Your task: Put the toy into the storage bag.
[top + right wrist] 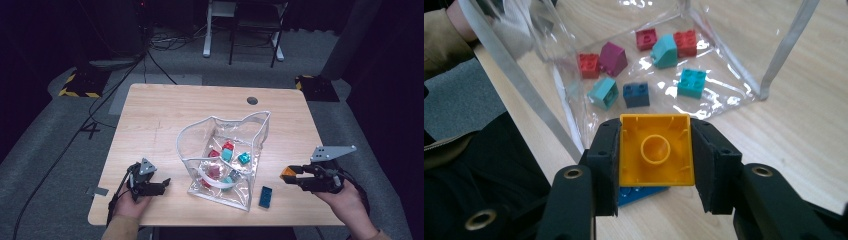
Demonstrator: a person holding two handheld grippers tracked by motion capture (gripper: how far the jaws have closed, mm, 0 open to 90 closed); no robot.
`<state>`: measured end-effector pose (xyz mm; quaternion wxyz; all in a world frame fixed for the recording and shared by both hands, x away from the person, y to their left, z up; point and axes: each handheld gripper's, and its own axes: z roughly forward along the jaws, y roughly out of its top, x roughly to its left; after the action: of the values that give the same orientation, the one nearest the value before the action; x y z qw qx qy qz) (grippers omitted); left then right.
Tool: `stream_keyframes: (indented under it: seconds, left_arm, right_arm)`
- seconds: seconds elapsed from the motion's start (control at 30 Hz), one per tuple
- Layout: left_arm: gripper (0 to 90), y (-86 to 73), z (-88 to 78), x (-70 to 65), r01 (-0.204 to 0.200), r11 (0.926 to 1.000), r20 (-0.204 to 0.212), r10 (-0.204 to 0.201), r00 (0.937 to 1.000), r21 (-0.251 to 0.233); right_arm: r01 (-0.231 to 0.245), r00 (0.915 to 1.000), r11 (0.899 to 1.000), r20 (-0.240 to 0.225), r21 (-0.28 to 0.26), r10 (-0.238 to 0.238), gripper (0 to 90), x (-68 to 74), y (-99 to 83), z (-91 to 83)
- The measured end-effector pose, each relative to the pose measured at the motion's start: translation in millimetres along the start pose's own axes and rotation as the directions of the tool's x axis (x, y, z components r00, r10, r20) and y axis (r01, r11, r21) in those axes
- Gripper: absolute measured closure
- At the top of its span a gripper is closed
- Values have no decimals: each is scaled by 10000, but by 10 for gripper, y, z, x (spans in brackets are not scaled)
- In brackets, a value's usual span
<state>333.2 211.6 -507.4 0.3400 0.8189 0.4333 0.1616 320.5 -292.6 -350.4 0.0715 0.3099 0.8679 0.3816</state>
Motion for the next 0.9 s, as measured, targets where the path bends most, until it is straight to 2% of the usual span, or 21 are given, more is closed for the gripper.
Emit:
stream_keyframes:
  seconds: [0.07, 0.37, 0.6, 0.9]
  left_arm:
    - [199, 0, -1, 0, -9, 10000, -1, 9, 10000, 10]
    - [199, 0, 0, 0, 0, 10000, -3, 0, 10000, 1]
    - [199, 1, 0, 1, 6, 10000, -8, -6, 10000, 0]
    - [199, 1, 0, 1, 4, 10000, -8, -4, 10000, 1]
  right_arm:
    - [106, 9999, 9999, -54, -43, -106, 584, -9, 127, -60]
    - [119, 9993, 9995, -342, -278, -129, 584, -16, 391, -155]
    - [153, 9993, 9986, -327, -508, -170, 584, -43, 631, -214]
    - [452, 9989, 9969, -116, -643, -460, 584, -42, 922, -221]
